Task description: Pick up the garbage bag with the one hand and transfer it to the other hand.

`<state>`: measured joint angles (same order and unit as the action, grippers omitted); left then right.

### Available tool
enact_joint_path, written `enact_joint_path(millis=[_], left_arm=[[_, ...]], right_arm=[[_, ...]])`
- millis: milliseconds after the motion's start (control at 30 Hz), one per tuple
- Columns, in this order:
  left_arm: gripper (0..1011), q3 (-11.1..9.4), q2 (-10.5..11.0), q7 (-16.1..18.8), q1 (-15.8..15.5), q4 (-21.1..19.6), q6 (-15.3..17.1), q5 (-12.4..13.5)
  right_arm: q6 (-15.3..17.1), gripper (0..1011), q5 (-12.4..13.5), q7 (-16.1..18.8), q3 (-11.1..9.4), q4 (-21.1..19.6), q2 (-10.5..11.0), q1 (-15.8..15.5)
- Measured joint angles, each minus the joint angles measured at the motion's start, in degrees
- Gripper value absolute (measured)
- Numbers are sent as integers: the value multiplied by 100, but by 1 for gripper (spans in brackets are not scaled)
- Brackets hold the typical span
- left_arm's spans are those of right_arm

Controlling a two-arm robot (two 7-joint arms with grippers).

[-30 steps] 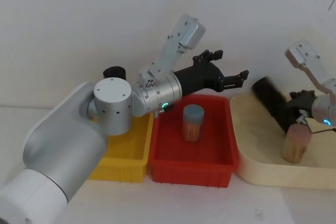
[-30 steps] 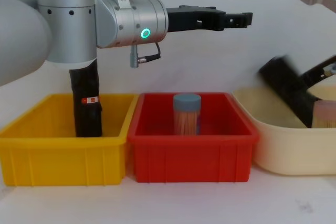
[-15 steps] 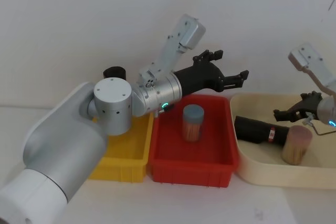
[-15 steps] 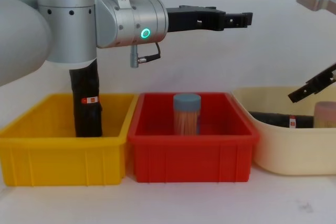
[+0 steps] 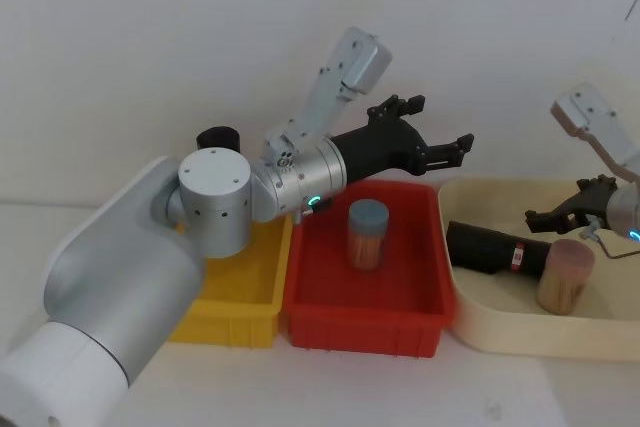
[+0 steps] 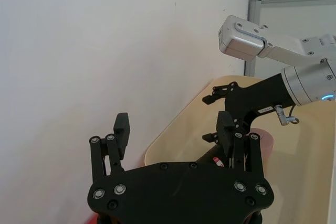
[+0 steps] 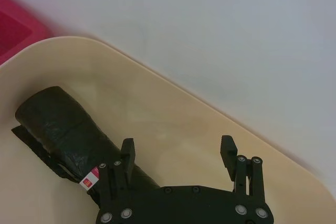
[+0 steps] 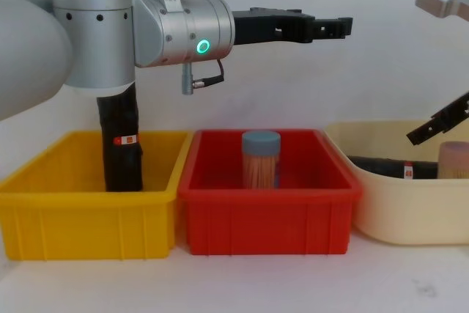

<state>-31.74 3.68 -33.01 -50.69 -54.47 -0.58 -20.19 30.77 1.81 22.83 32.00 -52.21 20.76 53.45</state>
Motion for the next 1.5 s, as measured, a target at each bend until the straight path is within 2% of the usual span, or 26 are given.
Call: enact_joint_path(millis=[433, 867, 1500], left_arm=[[1001, 0, 0, 0, 0, 0, 0, 0], [1001, 0, 0, 0, 0, 0, 0, 0], [1001, 0, 0, 0, 0, 0, 0, 0]], right_arm=[[53, 1001, 2, 14, -27, 18, -9, -1], [244, 1002, 93, 46, -134, 104, -145, -23], [318, 1002, 130, 45, -183, 141, -206, -34]])
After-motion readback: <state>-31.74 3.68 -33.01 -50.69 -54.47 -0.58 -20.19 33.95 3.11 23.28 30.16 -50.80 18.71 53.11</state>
